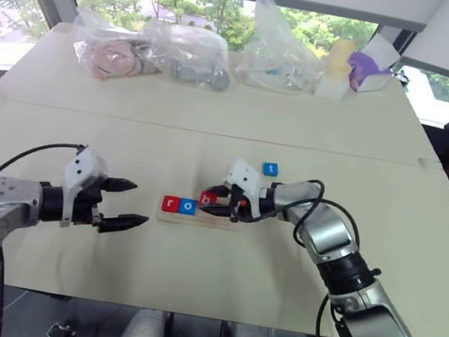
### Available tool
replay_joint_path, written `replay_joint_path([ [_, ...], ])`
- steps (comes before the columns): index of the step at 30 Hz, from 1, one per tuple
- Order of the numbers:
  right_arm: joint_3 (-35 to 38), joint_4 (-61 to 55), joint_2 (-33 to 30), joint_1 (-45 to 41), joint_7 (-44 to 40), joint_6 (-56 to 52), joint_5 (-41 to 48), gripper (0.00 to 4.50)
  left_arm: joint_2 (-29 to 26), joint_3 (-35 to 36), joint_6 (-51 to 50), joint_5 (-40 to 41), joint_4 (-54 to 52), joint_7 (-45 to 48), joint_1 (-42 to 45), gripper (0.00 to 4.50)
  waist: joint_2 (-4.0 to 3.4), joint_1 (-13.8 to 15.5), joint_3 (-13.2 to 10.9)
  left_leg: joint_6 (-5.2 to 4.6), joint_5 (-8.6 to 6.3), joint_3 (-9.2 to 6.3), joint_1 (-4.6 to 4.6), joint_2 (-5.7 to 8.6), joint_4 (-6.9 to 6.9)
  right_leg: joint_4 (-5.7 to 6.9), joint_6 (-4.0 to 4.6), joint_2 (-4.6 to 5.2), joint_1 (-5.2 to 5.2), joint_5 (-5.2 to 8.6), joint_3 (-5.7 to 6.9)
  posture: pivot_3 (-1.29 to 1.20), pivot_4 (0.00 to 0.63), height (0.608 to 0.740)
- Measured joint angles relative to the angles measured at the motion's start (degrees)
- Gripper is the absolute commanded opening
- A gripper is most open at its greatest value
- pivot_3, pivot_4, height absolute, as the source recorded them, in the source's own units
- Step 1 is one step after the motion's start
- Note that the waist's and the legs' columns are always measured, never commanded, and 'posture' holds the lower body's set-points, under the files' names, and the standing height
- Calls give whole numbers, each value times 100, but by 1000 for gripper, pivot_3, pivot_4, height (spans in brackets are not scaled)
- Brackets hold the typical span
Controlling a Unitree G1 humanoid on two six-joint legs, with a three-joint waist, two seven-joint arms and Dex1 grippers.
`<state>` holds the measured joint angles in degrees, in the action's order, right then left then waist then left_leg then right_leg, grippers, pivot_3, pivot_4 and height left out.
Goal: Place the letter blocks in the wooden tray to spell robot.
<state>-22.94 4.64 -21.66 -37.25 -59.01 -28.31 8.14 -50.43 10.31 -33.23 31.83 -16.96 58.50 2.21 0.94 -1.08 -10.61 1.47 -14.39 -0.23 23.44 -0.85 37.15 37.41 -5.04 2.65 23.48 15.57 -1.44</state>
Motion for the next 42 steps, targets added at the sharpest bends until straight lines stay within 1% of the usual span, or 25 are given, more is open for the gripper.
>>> replay_joint_path([
  [5, -154, -7, -7, 132, -79, 5, -46, 1203, 18, 0, 0, 0, -8, -27, 9, 4500, 0, 2, 0, 0, 0, 1, -2, 0, 1, 3, 0, -2, 0, 0, 1, 0, 150, 735],
  [14, -165, 17, 61, 125, -85, 122, -111, 1203, 104, -50, 1, -12, -8, -72, 50, 4500, 0, 2, 0, 0, 0, 1, -2, 0, 2, 3, 0, -5, -1, 0, 1, 0, 150, 735],
  [26, -166, 469, 272, -23, -94, 403, -239, 1203, 177, -64, 3, -23, -16, -149, 46, 4500, 0, 1, 0, 0, 0, 1, -2, 0, 2, 3, 0, -7, -1, 0, 1, 0, 150, 735],
  [28, -166, 481, 272, -29, -100, 439, -246, 2250, 189, -64, 3, -35, -17, -154, 44, 4500, 0, 1, 0, 0, 0, 1, -2, 0, 1, 3, 0, -6, -1, 0, 1, 0, 150, 735],
  [30, -166, 483, 272, -39, -113, 475, -253, 3101, 198, -64, 3, -54, -19, -160, 43, 4500, 0, 2, 0, 0, 0, 1, -2, 0, 2, 3, 0, -5, -1, 0, 1, 0, 150, 735],
  [32, -166, 491, 271, -39, -114, 520, -287, 4201, 205, -64, 3, -69, -25, -170, 43, 4500, 0, -2, 0, 0, 0, 1, -2, 0, 1, 3, 0, -6, -1, 0, 1, 0, 150, 735],
  [33, -166, 516, 272, -40, -109, 542, -294, 4429, 207, -64, 3, -75, -31, -173, 43, 4500, 0, -2, 0, 0, 0, 1, -2, 0, 1, 3, 0, -5, -1, 0, 1, 0, 150, 735],
  [42, -54, 575, 233, -96, -85, 595, -323, 4429, 227, -66, -1, -129, -75, -189, 44, 4500, 0, 2, 0, 0, 0, 1, -2, 0, 1, 3, 0, -5, -1, 0, 1, 0, 150, 735],
])
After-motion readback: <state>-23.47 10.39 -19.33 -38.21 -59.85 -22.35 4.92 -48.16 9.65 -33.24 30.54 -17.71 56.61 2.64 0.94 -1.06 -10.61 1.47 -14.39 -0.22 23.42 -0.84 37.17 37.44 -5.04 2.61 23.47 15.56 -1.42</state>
